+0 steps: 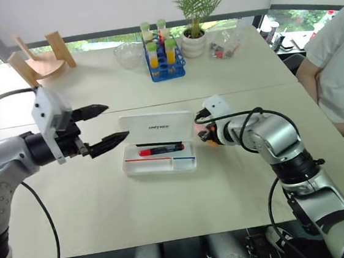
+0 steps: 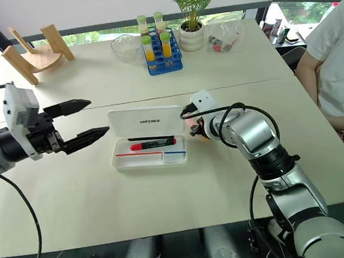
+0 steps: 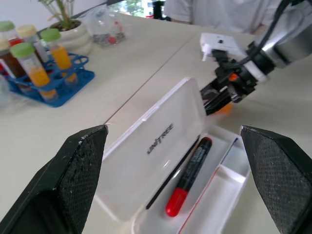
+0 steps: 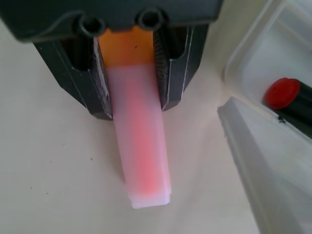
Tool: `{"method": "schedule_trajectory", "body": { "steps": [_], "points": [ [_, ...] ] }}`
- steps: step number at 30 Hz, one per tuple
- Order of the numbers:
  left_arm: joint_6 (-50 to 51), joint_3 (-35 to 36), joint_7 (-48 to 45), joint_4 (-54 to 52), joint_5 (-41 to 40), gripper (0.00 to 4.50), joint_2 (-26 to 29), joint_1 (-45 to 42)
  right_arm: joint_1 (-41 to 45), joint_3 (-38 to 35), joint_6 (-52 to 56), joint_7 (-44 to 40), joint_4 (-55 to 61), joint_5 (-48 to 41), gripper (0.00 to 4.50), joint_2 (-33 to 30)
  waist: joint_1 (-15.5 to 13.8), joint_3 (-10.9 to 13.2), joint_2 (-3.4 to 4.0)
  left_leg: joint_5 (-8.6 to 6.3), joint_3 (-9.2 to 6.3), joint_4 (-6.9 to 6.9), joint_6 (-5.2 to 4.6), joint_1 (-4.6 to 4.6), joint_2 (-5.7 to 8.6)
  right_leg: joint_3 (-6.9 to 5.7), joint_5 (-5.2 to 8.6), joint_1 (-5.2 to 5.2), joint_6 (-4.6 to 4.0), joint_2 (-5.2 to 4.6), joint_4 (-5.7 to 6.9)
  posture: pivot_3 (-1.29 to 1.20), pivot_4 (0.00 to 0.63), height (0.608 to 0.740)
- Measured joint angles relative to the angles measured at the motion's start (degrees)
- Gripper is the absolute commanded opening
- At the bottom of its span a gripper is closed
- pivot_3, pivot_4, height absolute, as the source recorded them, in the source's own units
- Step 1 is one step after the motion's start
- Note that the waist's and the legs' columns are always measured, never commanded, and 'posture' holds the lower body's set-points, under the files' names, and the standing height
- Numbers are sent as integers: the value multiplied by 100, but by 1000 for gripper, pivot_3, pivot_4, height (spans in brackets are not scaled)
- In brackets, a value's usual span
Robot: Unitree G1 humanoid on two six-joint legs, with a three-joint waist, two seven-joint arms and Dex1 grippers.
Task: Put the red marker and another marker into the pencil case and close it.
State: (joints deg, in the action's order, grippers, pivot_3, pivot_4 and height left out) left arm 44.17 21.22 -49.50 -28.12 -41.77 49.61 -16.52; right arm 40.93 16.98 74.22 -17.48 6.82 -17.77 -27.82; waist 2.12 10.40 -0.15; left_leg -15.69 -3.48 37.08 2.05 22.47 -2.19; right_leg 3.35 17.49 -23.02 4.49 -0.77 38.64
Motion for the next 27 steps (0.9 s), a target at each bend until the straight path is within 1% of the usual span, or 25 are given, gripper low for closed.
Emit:
{"method": "schedule_trajectory", "body": {
  "steps": [5,8,10,11,12,14,17,18,20,22,24,27],
  "points": [
    [-183,-9,51,103,80,4500,32,-9,-121,-77,-82,-321,72,19,826,-679,-116,-1,-2,0,-1,1,0,0,7,-1,0,2,1,-6,-5,0,150,740],
    [-264,-13,87,146,125,4500,44,-16,-251,-314,65,-515,218,-28,826,-1055,-163,0,-1,0,-3,0,0,3,10,-4,0,3,1,-10,-8,0,150,740],
    [-310,-18,99,239,128,4500,45,-25,-286,-534,216,-779,394,-165,826,-1380,-133,3,-1,0,0,-2,0,8,11,-2,0,-3,1,-12,-11,0,150,740],
    [-313,-19,100,258,127,4500,45,-27,-281,-620,247,-872,482,-231,826,-1446,-126,3,-1,0,0,-3,-1,9,11,-2,0,-5,2,-11,-11,0,150,740],
    [-314,-23,94,267,121,4500,44,-37,-264,-705,309,-1060,651,-364,826,-1600,-105,4,1,-1,1,-6,-1,9,9,-1,0,-9,2,-10,-10,0,150,740],
    [-310,-27,31,284,96,4500,83,-55,-222,-825,413,-1659,1106,-752,826,-2164,-93,11,13,-1,-1,-13,-3,9,7,-1,1,-13,1,-6,-10,0,150,740],
    [-281,-26,-181,353,-18,4500,237,-13,-216,-1050,193,-2665,1795,-1283,826,-3063,-91,11,14,-7,0,-16,-13,10,-4,-1,2,-17,-2,5,-16,0,150,740],
    [-252,-26,-236,386,-34,4500,251,-5,-212,-1114,92,-2907,1972,-1428,826,-3170,-81,11,13,-8,1,-16,-14,8,-8,-1,2,-15,-2,8,-18,0,150,740],
    [-229,-27,-358,498,-101,4500,284,-4,-213,-1108,-161,-3364,2269,-1687,826,-3223,-57,13,11,-8,4,-11,-14,8,-13,-1,2,-14,-3,11,-18,0,150,740],
    [-229,-25,-487,586,-133,4500,346,7,-157,-929,-489,-3650,2417,-1778,826,-3065,-36,13,9,-8,6,-5,-14,7,-13,-1,1,-10,-2,10,-17,0,150,740],
    [-230,-46,-609,672,-135,4500,394,19,69,-456,-1051,-3792,2428,-1611,826,-2591,35,15,9,-7,8,-2,-12,6,-13,0,1,-9,-1,9,-17,0,150,740],
    [-241,-119,-697,724,-126,4500,413,44,310,203,-1556,-3851,2192,-1322,826,-1978,46,17,5,-7,6,-2,-11,6,-14,-1,1,-10,-1,10,-16,0,150,740]
  ]
}}
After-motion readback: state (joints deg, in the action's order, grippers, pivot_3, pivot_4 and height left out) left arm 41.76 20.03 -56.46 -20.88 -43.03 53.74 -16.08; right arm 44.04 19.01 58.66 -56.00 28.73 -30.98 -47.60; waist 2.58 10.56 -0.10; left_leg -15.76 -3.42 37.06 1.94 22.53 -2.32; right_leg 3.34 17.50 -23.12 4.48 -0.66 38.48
